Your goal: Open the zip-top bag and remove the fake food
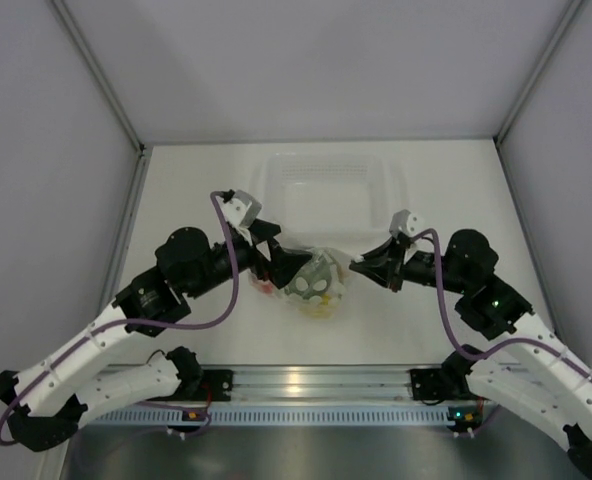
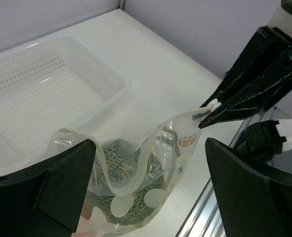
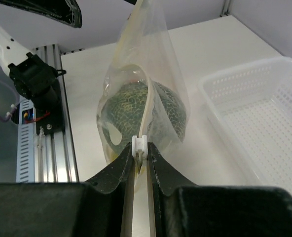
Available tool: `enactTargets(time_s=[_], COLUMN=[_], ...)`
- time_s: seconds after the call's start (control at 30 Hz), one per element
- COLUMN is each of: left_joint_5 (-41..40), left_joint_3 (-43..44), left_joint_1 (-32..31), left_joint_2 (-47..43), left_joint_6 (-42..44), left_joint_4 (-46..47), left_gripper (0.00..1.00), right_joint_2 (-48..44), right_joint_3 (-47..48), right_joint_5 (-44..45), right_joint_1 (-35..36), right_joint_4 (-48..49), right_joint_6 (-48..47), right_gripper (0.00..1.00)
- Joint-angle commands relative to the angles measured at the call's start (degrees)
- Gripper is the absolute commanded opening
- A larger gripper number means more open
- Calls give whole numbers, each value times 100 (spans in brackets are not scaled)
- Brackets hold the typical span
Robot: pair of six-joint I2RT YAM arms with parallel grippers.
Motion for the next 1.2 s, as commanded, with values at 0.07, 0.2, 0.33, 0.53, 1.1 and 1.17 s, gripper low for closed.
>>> enactTargets(time_s=[0.07,0.2,0.33,0.53,1.1,1.17], left_joint_5=[186,660,-66,-2009,3191,3201], left_joint_3=[329,329,66,-910,-761,-831], left_joint_1=[-2,-2,-11,-11,-11,-11], left_joint_2=[-56,32,-327,-1540,243,454], left_joint_6=[1282,1546,1336,782,1713,1774], left_joint_4=[281,351,859,2170,2188,2188], left_gripper=[98,98,98,98,98,98], right_joint_2=[123,53,-307,-905,-325,-334], right_joint_3=[653,768,716,513,751,742], right_joint_5=[811,925,1390,1490,145,56], right_joint_1=[425,504,504,513,530,522], right_joint_4=[-988,-1155,-1034,-751,-1095,-1050], right_joint_6=[-501,-527,-484,-404,-615,-615], right_gripper=[0,0,0,0,0,0])
